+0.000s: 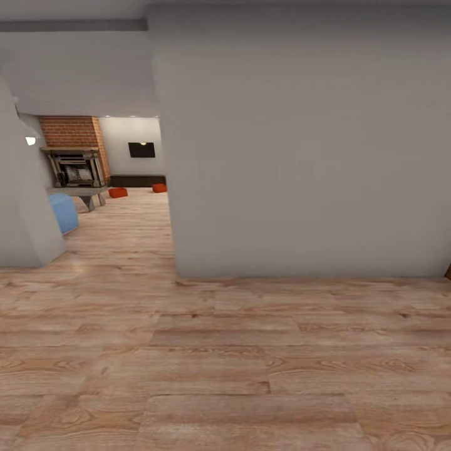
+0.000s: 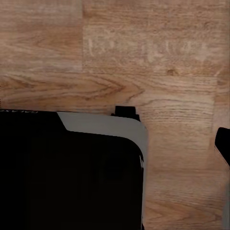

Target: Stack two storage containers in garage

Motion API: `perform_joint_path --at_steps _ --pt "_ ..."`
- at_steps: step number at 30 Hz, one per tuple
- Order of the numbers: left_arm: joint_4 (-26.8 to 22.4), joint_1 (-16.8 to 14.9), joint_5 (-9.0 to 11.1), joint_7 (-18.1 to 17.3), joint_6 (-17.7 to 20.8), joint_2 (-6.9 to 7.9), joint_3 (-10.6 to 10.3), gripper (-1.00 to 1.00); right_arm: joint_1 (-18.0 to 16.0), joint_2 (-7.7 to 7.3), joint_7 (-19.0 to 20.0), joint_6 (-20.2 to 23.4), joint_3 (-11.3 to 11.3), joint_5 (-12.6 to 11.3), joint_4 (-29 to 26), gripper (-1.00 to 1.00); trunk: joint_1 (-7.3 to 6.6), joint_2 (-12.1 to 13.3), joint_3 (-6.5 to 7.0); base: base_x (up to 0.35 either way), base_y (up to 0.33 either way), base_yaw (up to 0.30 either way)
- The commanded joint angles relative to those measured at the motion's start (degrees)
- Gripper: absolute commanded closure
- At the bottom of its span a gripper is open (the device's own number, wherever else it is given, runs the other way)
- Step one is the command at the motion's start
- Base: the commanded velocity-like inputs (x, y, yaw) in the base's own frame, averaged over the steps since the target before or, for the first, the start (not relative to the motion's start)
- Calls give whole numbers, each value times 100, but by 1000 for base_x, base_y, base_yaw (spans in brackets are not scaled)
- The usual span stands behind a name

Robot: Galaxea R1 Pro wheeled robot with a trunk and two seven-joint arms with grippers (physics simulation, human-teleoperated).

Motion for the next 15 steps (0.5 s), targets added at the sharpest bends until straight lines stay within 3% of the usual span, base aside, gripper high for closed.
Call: perform_joint_path --at_steps 1,5,15 --pt "-5 -2 -57 -12 4 1 -5 -100 -3 -2 18 -19 0 6 4 -100 4 -3 -7 346 0 125" --pt "-5 -2 -57 -12 4 2 -5 -100 -3 -2 18 -19 0 6 4 -100 4 -3 -7 346 0 173" --pt "-5 -2 -57 -12 4 1 -5 -100 -3 -2 18 -19 0 6 4 -100 4 -3 -7 346 0 15"
